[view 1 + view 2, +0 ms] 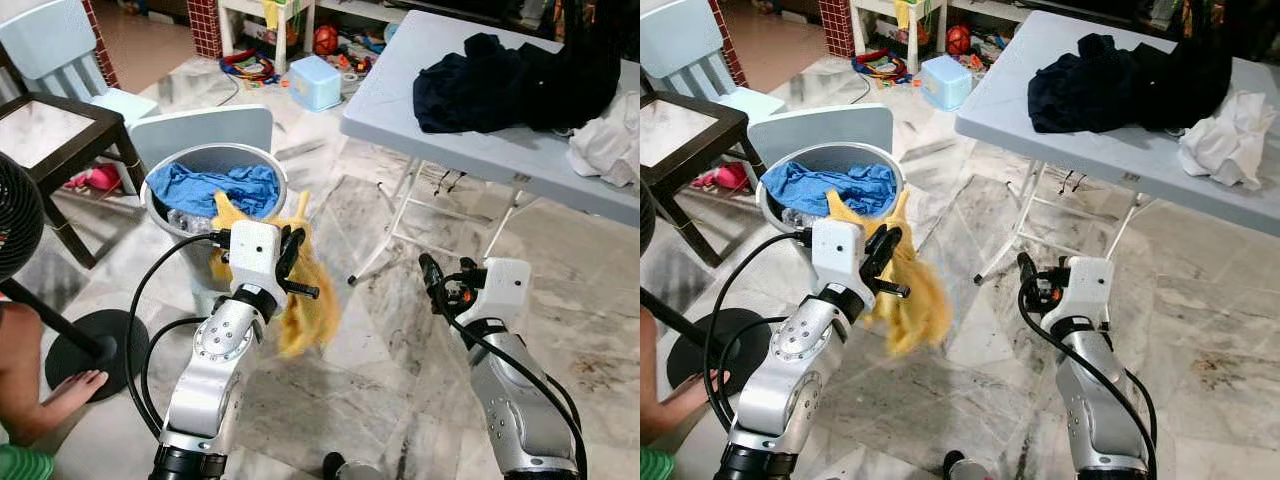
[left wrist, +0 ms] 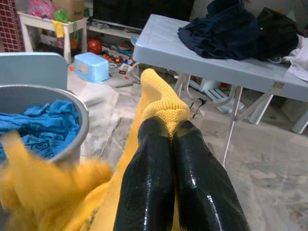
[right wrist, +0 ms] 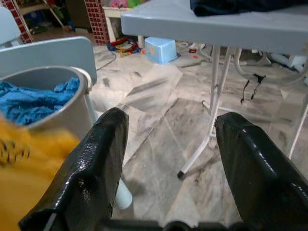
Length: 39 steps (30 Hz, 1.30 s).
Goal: Hang hanger
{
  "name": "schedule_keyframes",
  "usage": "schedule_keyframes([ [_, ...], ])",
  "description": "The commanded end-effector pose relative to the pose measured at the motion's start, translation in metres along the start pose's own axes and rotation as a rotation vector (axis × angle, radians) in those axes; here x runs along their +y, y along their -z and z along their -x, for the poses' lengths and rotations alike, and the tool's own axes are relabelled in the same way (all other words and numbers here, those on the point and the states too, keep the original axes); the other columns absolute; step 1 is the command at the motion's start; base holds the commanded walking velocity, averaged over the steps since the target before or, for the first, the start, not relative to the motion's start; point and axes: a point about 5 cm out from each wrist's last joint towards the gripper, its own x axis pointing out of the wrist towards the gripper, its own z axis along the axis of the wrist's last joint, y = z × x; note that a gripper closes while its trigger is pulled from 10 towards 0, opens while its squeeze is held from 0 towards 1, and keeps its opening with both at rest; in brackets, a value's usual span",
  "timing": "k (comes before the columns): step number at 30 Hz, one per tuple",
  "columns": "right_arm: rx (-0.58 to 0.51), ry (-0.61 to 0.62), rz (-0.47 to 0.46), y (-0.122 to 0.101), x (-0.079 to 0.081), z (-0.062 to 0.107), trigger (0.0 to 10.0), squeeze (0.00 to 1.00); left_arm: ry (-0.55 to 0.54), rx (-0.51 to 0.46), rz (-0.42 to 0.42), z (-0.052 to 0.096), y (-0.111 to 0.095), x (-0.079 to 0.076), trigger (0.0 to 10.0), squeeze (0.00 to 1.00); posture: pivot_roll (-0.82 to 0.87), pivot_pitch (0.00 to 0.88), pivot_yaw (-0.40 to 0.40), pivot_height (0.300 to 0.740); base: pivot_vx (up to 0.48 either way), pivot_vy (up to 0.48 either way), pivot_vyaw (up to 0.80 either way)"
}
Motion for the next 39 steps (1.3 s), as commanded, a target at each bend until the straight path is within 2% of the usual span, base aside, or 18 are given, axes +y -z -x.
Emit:
schedule_keyframes([
  [1,-0.003,0.031,0.010,-0.001,-0.006,0.000,10.0,0.00,0.020,-0.002,0.005,0.000,0.000,-0.004,10.0,0.00,0.02,0.099,-0.064,0.740,0.000,0.000,-0.80],
  [6,-0.016,0.048,0.012,-0.003,-0.009,-0.001,10.0,0.00,0.028,0.021,0.027,0.002,0.006,0.000,10.0,0.00,0.02,0.092,-0.056,0.740,0.000,0.000,-0.80],
  [11,-0.017,0.060,0.011,-0.001,-0.010,0.001,10.0,0.00,0.010,0.022,0.036,0.002,0.005,0.007,10.0,0.00,0.02,0.093,-0.052,0.740,0.000,0.000,0.00],
  [22,-0.018,0.063,0.015,-0.001,-0.010,0.000,10.0,0.00,0.013,0.013,0.056,0.001,0.004,0.011,10.0,0.00,0.02,0.097,-0.056,0.740,0.000,0.000,-0.79],
  [39,-0.018,0.068,0.020,-0.001,-0.011,0.000,10.0,0.00,0.017,0.000,0.057,0.000,0.003,0.010,10.0,0.00,0.01,0.097,-0.057,0.740,0.000,-0.334,-0.80],
])
